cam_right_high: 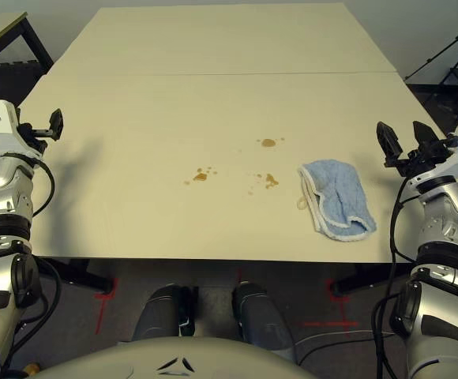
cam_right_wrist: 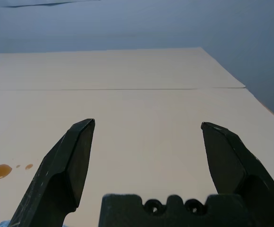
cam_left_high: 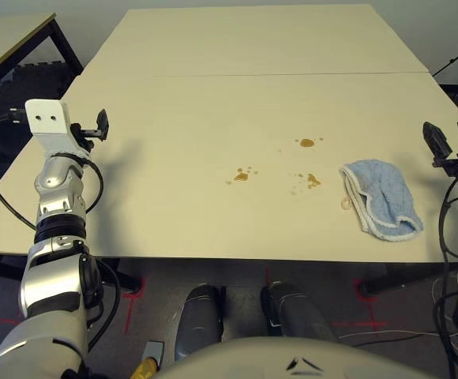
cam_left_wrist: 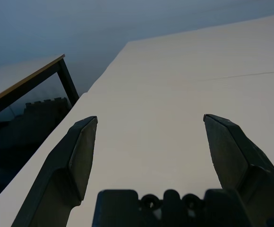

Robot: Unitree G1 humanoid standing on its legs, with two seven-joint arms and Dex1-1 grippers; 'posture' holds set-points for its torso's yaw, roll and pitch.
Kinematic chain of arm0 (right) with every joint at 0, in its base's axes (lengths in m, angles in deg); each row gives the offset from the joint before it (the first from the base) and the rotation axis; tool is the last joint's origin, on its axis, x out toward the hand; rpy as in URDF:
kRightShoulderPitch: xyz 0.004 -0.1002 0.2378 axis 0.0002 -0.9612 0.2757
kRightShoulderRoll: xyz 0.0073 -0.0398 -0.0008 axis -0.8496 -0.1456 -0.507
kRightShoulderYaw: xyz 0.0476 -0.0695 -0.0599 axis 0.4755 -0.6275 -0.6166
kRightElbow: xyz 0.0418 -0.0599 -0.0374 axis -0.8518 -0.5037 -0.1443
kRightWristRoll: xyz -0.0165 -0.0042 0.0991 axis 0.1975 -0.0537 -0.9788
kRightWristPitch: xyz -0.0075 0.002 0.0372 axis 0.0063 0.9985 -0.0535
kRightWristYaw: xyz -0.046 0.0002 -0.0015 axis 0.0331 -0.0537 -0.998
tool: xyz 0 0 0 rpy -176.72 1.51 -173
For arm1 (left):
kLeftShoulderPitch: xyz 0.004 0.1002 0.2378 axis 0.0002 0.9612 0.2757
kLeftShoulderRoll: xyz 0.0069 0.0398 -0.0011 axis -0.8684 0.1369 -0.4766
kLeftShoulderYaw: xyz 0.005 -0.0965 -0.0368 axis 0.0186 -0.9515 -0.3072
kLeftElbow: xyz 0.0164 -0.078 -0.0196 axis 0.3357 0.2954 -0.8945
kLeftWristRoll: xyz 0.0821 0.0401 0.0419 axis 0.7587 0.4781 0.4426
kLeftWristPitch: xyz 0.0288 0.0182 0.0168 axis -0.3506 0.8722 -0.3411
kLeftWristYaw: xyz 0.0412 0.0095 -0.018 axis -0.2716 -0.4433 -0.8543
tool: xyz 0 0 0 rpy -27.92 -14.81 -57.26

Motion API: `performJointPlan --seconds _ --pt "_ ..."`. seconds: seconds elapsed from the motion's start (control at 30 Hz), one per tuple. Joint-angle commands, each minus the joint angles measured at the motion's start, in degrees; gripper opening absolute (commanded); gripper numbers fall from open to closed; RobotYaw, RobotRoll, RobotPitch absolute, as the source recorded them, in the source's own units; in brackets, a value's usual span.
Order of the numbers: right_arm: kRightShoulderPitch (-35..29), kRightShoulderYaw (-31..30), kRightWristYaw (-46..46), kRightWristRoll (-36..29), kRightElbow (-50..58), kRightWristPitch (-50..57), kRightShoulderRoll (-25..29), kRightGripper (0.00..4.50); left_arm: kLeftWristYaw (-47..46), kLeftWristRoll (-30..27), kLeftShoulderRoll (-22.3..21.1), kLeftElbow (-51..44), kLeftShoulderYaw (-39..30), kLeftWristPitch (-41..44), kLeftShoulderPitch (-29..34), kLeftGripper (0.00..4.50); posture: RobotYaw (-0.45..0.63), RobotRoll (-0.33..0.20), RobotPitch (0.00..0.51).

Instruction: Wipe the water off the table with a rag.

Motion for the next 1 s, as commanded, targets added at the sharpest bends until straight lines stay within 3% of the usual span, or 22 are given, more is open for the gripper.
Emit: performJointPlan --seconds 0.03,0.4,0.5,0.77,1.0 --pt "0.2 -0.4 -0.4 0.2 1.2 0.4 0.0 4.48 0.4 0.1 0.5 0.6 0.6 0.2 -0.7 4.50 -0.14 0.000 0.102" --pt "-0.9 0.0 -3.0 0.0 3.4 2.4 0.1 4.48 5.8 -1.0 1.0 -0.4 1.8 1.9 -2.5 4.50 -0.15 0.000 0.123" --pt "-0.8 -0.3 -3.6 0.2 3.8 3.3 0.0 4.48 16.9 -4.8 1.7 -4.8 3.1 5.8 -1.8 4.50 -0.16 0.000 0.131" --pt "-2.1 -0.7 -3.2 0.3 5.0 7.0 1.2 4.48 47.2 -14.7 0.9 -27.0 11.8 20.0 10.9 4.50 -0.19 0.000 0.137" --pt "-3.5 -0.9 -2.1 -0.4 8.5 13.5 3.1 4.48 54.1 -14.5 -1.1 -31.2 15.0 25.5 12.5 4.50 -0.22 0.000 0.144"
